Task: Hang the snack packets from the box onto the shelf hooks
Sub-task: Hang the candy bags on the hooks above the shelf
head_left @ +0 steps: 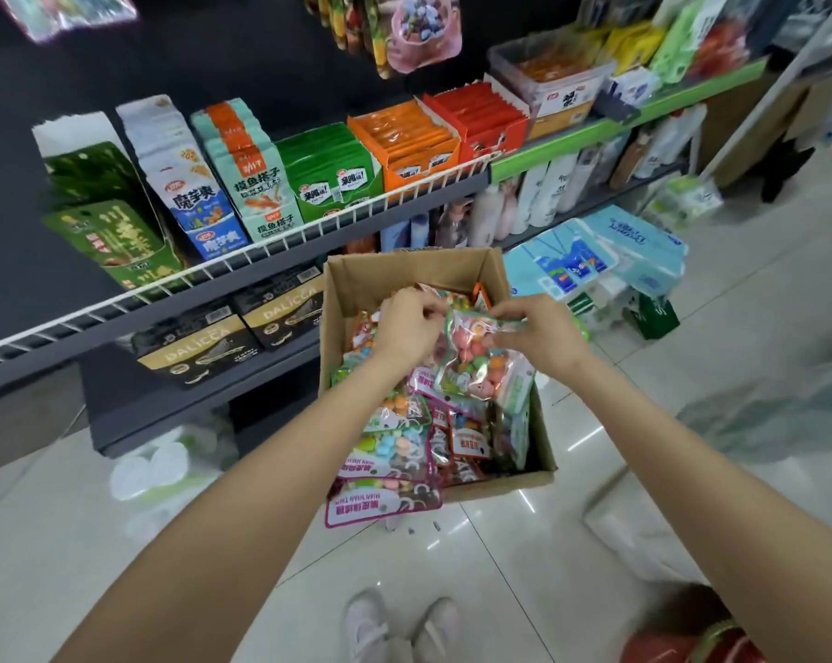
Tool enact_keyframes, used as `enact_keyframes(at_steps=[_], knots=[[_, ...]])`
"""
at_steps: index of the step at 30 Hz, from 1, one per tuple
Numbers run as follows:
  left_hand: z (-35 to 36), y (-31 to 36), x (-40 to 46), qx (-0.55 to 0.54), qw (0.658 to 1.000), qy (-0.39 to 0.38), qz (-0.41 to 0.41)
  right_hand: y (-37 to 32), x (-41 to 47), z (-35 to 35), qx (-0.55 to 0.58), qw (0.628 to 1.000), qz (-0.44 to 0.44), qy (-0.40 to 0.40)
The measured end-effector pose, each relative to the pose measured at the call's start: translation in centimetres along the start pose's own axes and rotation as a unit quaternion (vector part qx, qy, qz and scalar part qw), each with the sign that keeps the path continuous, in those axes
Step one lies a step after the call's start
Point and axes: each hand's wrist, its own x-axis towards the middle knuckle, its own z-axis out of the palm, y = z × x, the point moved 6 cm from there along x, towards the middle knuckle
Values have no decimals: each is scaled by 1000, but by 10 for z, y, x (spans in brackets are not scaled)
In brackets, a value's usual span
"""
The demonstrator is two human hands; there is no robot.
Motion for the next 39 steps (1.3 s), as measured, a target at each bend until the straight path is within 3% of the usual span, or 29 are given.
enact_keyframes(at_steps=[4,8,11,13,16,20,27,33,39], knots=[[-29,15,-3,-8,998,-9,55,-34,-1,-27,50,996,-34,62],[-81,31,-2,-24,994,85,71,-71,3,-46,133,984,-33,113],[-126,36,-3,-61,984,152,70,-88,11,-35,286,958,-1,29],[-157,29,-3,-87,976,192,54,-100,18,-21,317,948,2,-33],[-199,11,-2,-90,971,221,32,-129,34,-16,342,939,-30,-11],[-249,-21,4,-16,970,243,3,-185,61,-26,246,958,-121,78],[-345,-74,26,95,958,272,-2,-317,101,-19,92,957,-252,114],[-405,-99,40,58,948,313,18,-397,139,6,138,943,-279,119],[-425,-102,48,47,939,335,60,-426,157,14,146,941,-255,168]])
